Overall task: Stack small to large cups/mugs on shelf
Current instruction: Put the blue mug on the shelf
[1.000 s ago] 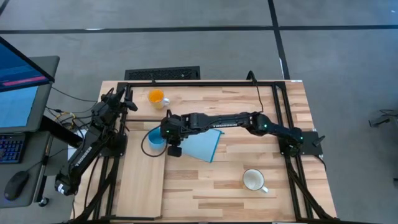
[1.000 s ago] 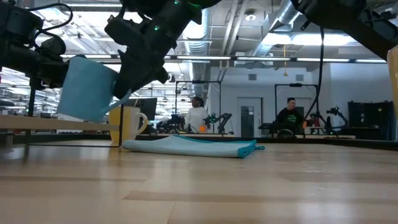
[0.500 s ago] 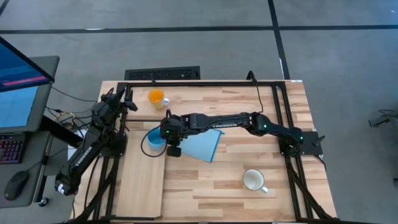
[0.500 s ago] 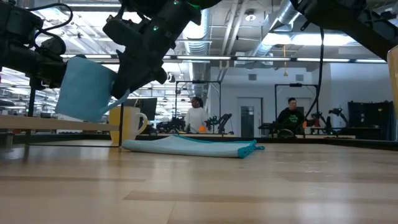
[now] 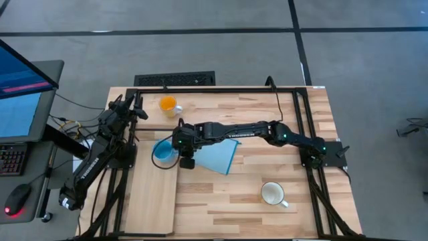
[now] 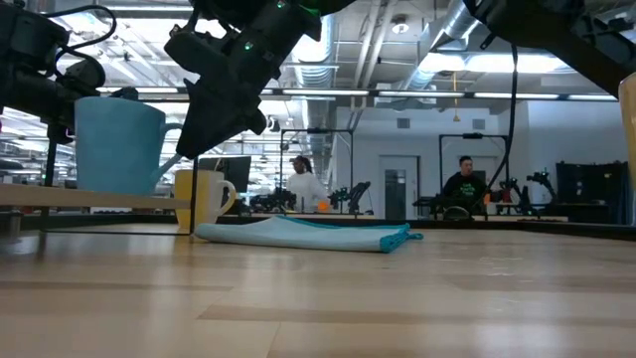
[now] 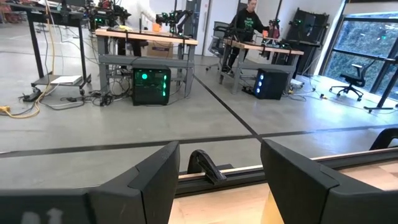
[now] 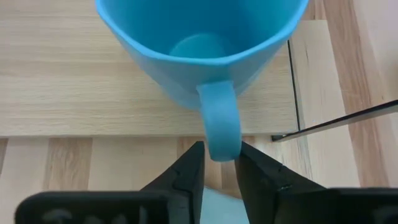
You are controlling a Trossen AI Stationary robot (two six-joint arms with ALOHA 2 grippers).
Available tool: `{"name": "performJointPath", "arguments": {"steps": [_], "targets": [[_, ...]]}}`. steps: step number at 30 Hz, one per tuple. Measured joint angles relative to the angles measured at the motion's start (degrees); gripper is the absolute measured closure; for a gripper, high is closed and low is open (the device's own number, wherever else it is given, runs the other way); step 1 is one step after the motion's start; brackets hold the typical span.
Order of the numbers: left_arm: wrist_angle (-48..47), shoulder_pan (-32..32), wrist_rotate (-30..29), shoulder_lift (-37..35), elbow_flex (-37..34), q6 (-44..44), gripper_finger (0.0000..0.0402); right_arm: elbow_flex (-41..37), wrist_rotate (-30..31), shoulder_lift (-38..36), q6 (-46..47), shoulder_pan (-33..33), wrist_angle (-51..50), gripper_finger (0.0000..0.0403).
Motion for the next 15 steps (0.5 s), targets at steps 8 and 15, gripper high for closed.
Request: {"name": "performJointPath", "arguments": {"steps": [8,15], "targets": [[0.0,0.0,0.0,0.0,0.0,0.0,0.0184,0.0,0.1,0.0,0.9,-0.7,0.0,0.0284],[0.0,0.0,0.0,0.0,0.0,0.0,0.0184,0.0,3.5,0.0,0.7,-2.9,-3.1,0.0284]]}}
